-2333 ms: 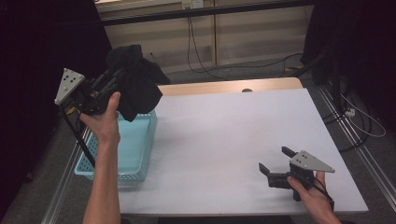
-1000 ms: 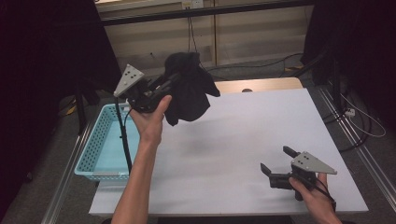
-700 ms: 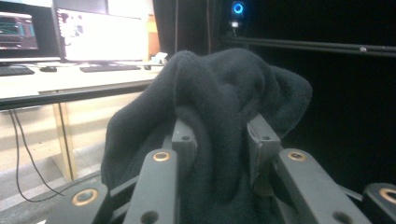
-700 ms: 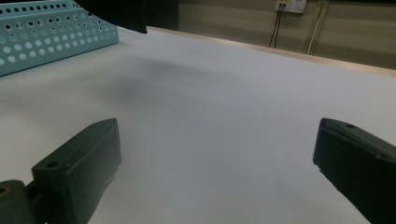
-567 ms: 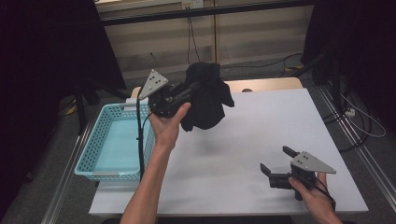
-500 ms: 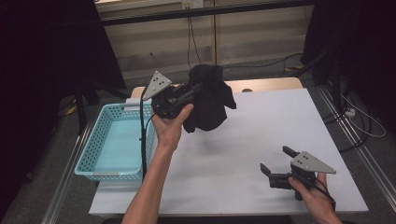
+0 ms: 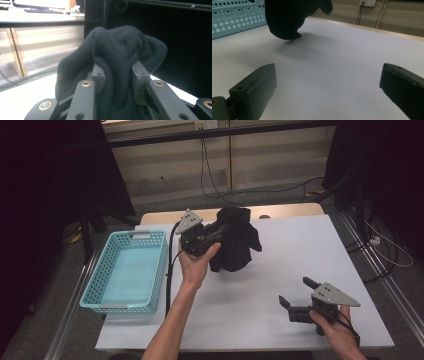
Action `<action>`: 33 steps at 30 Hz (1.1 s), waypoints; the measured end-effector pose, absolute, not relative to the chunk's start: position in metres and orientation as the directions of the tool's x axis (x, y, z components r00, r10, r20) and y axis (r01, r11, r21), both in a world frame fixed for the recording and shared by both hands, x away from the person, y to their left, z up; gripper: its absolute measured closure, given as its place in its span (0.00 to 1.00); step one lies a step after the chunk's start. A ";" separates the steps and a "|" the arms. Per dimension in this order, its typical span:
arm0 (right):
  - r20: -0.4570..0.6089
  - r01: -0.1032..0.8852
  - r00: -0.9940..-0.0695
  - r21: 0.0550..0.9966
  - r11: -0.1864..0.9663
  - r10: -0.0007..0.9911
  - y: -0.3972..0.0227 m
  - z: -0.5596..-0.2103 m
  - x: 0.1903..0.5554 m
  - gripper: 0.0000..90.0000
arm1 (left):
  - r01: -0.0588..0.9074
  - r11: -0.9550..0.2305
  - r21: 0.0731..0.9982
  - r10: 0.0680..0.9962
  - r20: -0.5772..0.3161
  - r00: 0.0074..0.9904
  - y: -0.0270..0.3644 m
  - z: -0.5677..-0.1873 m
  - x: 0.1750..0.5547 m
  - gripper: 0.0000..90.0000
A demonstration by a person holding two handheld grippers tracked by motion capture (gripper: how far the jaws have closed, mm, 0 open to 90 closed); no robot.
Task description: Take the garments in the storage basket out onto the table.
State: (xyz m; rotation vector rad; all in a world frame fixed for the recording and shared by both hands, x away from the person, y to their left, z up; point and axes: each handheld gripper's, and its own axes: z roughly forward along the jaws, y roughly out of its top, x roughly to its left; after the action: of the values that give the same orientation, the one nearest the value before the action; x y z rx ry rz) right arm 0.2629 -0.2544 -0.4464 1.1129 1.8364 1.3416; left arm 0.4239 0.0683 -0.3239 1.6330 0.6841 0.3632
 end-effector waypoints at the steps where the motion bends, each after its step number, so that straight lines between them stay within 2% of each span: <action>1: 0.009 0.278 -0.468 0.951 0.138 0.883 -0.254 -0.447 0.263 0.01 | 0.234 -0.057 0.971 0.619 -0.149 0.771 0.069 -0.327 0.425 0.77; 22: 0.009 0.278 -0.469 0.951 0.138 0.883 -0.254 -0.447 0.263 0.01 | 0.321 -0.187 0.928 0.634 -0.136 0.761 0.061 -0.385 0.436 0.77; 25: 0.009 0.278 -0.468 0.951 0.137 0.884 -0.254 -0.446 0.263 0.01 | 0.358 -0.170 0.918 0.608 -0.188 0.771 0.059 -0.392 0.439 0.77; 33: 0.006 0.278 -0.467 0.950 0.140 0.884 -0.254 -0.446 0.263 0.01 | 0.364 -0.239 0.900 0.589 -0.164 0.792 0.044 -0.406 0.438 0.76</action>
State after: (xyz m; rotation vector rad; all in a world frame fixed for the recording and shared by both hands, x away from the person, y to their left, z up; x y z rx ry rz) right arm 0.2629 -0.2537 -0.4465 1.1129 1.8377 1.3378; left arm 0.4379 0.0443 -0.4062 1.8576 0.7272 0.2493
